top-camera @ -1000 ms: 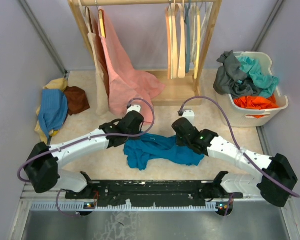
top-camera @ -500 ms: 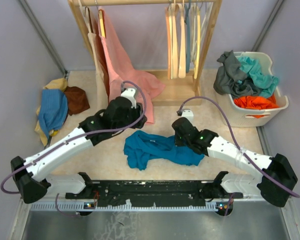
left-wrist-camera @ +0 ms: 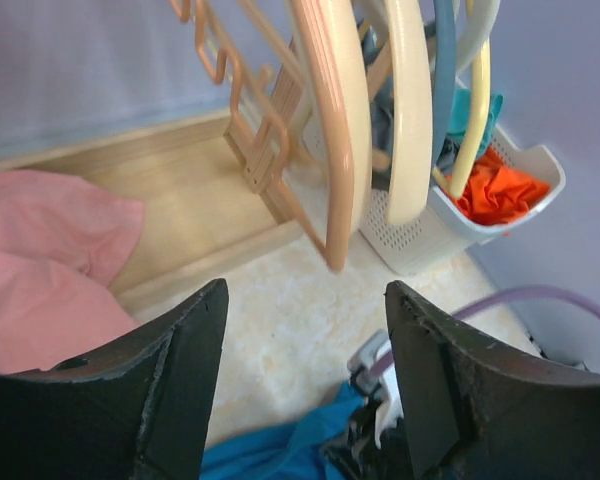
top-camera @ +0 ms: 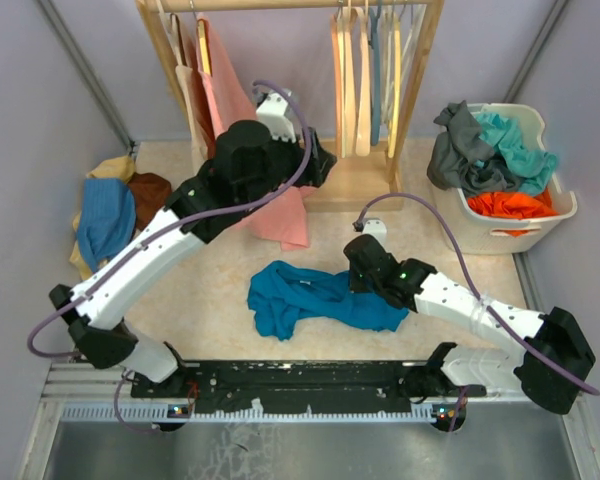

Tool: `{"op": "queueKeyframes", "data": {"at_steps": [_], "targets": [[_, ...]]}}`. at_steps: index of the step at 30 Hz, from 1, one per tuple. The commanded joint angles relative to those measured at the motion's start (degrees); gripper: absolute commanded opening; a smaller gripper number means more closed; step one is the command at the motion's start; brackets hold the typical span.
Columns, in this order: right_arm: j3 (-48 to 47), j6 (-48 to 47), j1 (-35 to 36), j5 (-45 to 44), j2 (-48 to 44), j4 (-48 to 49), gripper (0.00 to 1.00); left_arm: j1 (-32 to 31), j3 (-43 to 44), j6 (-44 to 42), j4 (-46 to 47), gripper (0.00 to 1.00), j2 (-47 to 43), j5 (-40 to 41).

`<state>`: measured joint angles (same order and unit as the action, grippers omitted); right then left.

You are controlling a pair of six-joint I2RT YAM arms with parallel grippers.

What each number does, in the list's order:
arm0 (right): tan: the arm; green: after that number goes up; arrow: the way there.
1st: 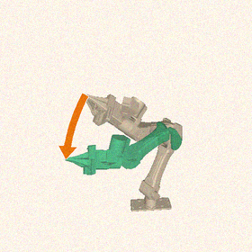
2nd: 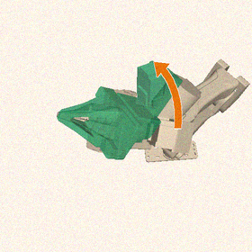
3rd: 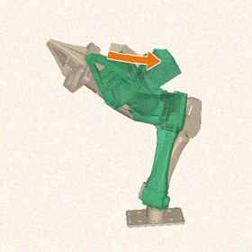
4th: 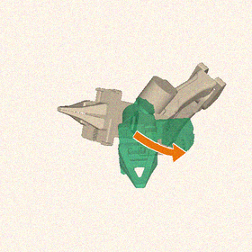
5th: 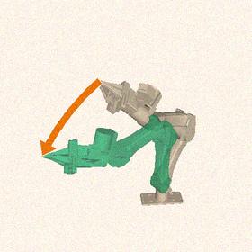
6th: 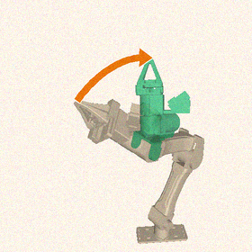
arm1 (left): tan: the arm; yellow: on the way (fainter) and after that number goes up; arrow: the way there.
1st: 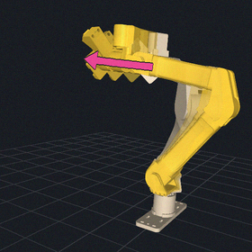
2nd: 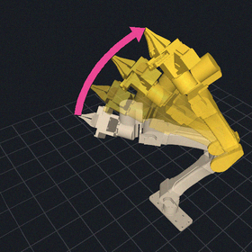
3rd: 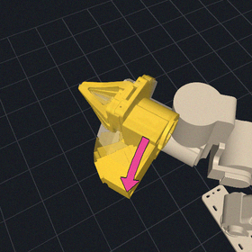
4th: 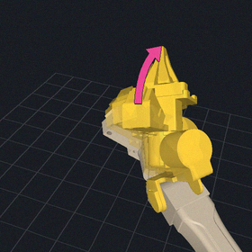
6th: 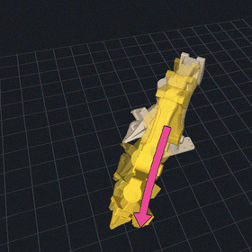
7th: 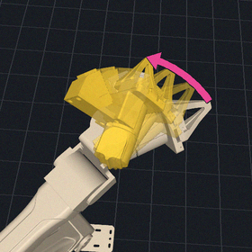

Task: Place the t-shirt on the hanger
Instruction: Pick up the hanger from the clothesline.

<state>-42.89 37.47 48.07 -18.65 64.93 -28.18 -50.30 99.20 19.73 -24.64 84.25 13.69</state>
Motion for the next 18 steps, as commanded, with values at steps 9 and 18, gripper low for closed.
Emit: {"op": "queueKeyframes", "data": {"at_steps": [9, 18], "targets": [[-1.6, 0.2, -0.3, 0.2, -1.8, 2.1, 0.00, 2.6, 22.1, -4.0, -2.4, 0.73, 15.7, 3.6], [-0.6, 0.4, -0.3, 0.2, -2.8, 2.1, 0.00, 4.0, 19.2, -4.6, -0.8, 0.72, 14.3, 6.6]]}}
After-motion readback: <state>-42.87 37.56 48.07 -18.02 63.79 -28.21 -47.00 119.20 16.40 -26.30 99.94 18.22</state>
